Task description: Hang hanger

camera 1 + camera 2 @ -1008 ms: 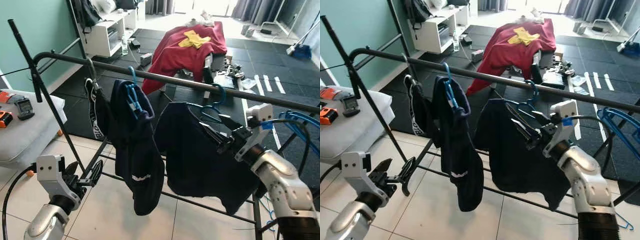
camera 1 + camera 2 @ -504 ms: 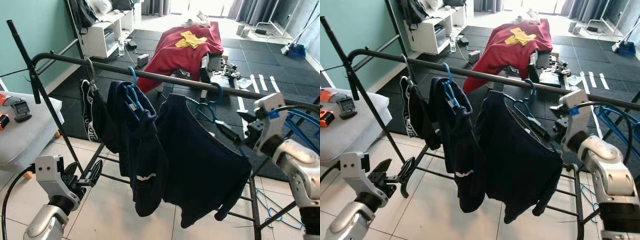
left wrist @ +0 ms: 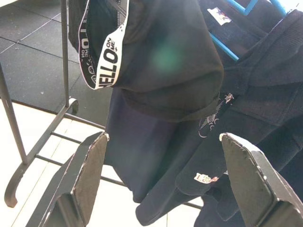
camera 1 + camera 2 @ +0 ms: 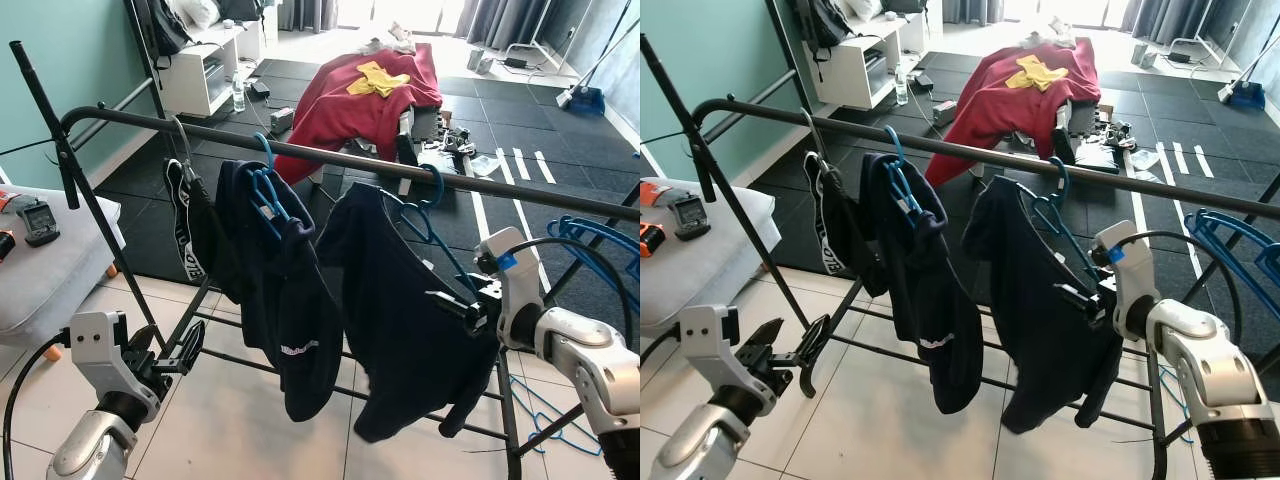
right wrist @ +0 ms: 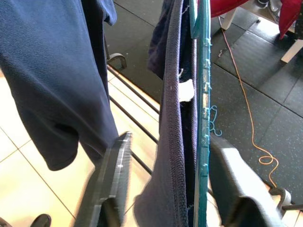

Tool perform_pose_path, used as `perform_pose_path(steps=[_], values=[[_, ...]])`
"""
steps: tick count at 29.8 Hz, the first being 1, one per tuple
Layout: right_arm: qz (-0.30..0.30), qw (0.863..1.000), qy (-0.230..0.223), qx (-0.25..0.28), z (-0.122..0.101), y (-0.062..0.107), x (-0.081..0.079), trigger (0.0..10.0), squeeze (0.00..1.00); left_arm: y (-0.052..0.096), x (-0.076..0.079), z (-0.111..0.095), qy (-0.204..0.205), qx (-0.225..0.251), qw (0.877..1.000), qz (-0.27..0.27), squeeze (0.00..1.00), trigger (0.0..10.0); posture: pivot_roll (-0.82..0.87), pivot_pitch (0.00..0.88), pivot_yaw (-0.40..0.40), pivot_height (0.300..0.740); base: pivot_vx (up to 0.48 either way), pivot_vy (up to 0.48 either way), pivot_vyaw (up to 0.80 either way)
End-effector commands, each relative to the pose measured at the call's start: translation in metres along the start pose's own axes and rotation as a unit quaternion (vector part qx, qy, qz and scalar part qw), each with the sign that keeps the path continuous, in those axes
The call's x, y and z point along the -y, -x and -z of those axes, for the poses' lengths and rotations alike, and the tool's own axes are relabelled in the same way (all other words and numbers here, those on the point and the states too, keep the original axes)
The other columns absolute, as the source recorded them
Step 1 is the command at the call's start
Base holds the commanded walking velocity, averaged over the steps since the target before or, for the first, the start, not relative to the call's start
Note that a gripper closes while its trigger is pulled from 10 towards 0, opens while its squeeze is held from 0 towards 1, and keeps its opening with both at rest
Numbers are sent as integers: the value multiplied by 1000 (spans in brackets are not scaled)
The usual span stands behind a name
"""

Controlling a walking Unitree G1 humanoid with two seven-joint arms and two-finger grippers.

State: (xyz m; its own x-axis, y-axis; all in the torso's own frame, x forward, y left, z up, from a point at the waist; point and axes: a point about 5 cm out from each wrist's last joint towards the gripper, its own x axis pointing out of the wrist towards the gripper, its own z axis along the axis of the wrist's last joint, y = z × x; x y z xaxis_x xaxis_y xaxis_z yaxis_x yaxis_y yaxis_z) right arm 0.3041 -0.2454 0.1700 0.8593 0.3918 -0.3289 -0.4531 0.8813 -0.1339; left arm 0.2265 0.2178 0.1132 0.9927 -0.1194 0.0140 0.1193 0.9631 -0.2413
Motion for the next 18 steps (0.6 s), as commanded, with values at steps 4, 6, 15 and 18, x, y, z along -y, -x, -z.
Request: perform_pose_path(steps=[4,6,15,18], values=[[29,1000,-5,-10,2,1,8,0,0,2,1,0,-4,-2,1000,2,0,10000,-119,66,-35,740,0,0,0],[37,999,-4,-10,0,1,9,0,0,1,1,0,-3,-3,1000,2,0,10000,-120,66,-34,740,0,0,0],[48,999,-6,0,-3,-1,9,0,0,1,1,0,-3,-4,1000,5,0,10000,-120,62,-32,740,0,0,0],[47,998,-19,39,-10,-4,6,0,0,1,2,0,-2,-5,1000,9,0,10000,-116,64,-32,740,0,0,0]])
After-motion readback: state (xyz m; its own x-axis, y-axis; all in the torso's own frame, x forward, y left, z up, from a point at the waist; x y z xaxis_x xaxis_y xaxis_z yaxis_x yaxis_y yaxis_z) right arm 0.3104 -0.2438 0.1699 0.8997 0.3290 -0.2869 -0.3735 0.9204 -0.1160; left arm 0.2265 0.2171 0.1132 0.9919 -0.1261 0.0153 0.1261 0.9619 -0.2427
